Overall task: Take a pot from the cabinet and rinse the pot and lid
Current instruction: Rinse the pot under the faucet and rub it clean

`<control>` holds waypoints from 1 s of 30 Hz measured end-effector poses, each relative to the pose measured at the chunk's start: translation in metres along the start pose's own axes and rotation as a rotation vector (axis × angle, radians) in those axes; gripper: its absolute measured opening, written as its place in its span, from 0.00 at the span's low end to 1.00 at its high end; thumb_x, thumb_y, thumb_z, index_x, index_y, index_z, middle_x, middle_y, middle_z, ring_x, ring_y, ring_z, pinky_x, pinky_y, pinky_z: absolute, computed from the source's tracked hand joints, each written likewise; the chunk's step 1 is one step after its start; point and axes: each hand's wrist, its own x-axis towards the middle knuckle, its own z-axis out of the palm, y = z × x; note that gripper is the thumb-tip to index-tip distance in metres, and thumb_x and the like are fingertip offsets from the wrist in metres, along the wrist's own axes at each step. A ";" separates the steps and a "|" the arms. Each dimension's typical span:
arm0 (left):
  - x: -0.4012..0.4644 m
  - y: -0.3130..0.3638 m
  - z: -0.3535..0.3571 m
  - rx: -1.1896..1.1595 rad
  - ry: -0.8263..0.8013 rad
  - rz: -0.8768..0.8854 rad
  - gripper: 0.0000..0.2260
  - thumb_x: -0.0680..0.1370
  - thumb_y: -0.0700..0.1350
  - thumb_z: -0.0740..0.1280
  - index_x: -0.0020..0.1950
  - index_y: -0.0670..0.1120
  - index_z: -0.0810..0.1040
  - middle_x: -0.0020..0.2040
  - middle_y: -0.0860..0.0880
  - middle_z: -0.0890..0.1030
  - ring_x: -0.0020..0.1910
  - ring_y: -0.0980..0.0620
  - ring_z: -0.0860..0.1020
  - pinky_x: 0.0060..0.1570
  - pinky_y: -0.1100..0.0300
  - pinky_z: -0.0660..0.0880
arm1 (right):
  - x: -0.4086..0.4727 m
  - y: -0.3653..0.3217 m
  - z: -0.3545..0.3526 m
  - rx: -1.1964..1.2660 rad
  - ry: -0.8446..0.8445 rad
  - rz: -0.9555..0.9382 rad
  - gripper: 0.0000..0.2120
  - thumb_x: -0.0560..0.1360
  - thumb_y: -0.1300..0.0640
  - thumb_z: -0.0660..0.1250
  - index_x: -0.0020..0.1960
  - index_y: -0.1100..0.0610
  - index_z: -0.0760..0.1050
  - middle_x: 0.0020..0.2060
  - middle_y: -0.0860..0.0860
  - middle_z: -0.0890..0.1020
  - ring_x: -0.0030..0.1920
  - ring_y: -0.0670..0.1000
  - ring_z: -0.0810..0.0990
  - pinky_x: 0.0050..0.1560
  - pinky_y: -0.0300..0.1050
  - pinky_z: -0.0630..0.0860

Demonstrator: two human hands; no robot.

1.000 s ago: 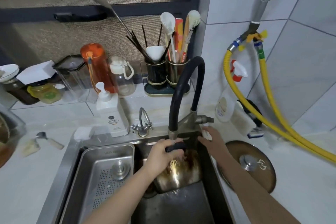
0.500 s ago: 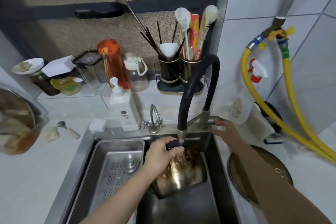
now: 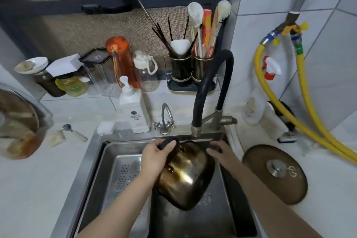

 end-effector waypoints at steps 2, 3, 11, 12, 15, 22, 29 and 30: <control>-0.001 -0.001 -0.009 -0.090 0.044 -0.064 0.10 0.69 0.53 0.74 0.39 0.47 0.83 0.36 0.48 0.85 0.40 0.47 0.83 0.46 0.50 0.80 | -0.021 -0.002 0.016 0.103 -0.027 0.059 0.20 0.77 0.49 0.64 0.66 0.55 0.70 0.64 0.53 0.72 0.61 0.49 0.71 0.61 0.42 0.66; -0.001 -0.001 -0.014 -0.128 0.062 -0.092 0.10 0.69 0.52 0.74 0.38 0.46 0.83 0.35 0.48 0.84 0.38 0.47 0.83 0.42 0.53 0.79 | -0.030 -0.004 0.023 0.177 -0.024 0.094 0.21 0.77 0.48 0.63 0.66 0.54 0.70 0.64 0.53 0.73 0.61 0.49 0.72 0.61 0.42 0.67; -0.007 0.001 -0.046 -0.465 0.093 -0.312 0.09 0.72 0.41 0.72 0.36 0.39 0.77 0.29 0.43 0.78 0.23 0.48 0.73 0.16 0.67 0.68 | -0.083 -0.008 0.060 0.497 -0.079 0.146 0.20 0.75 0.42 0.60 0.67 0.39 0.63 0.65 0.44 0.70 0.67 0.50 0.66 0.69 0.56 0.65; -0.009 0.001 -0.048 -0.469 0.087 -0.328 0.10 0.73 0.41 0.72 0.35 0.39 0.75 0.30 0.42 0.78 0.22 0.48 0.72 0.15 0.68 0.67 | -0.084 -0.009 0.063 0.540 -0.045 0.159 0.25 0.75 0.43 0.61 0.71 0.42 0.61 0.69 0.46 0.68 0.70 0.52 0.65 0.71 0.57 0.63; -0.011 -0.001 -0.055 -0.487 0.059 -0.353 0.11 0.73 0.42 0.72 0.36 0.38 0.74 0.31 0.40 0.77 0.17 0.50 0.72 0.14 0.69 0.65 | -0.086 -0.011 0.065 0.591 0.011 0.166 0.35 0.73 0.44 0.66 0.75 0.47 0.55 0.74 0.49 0.62 0.72 0.54 0.62 0.73 0.53 0.59; -0.007 0.003 -0.063 -0.509 0.027 -0.342 0.11 0.72 0.44 0.73 0.37 0.39 0.75 0.35 0.41 0.79 0.28 0.47 0.76 0.22 0.63 0.73 | -0.097 -0.024 0.071 0.504 0.106 0.095 0.49 0.57 0.35 0.73 0.74 0.41 0.56 0.70 0.51 0.68 0.63 0.53 0.69 0.65 0.53 0.67; -0.009 0.005 -0.067 -0.548 -0.034 -0.343 0.10 0.71 0.44 0.74 0.38 0.40 0.76 0.36 0.42 0.80 0.31 0.47 0.77 0.30 0.59 0.76 | -0.109 -0.029 0.076 0.484 0.194 0.046 0.52 0.56 0.35 0.73 0.75 0.44 0.54 0.70 0.52 0.67 0.67 0.56 0.68 0.69 0.60 0.65; -0.011 0.005 -0.069 -0.555 -0.045 -0.347 0.10 0.71 0.44 0.74 0.39 0.40 0.76 0.37 0.43 0.80 0.32 0.47 0.78 0.31 0.58 0.76 | -0.110 -0.028 0.077 0.489 0.209 0.052 0.51 0.57 0.35 0.73 0.75 0.44 0.55 0.71 0.52 0.67 0.68 0.56 0.68 0.69 0.60 0.65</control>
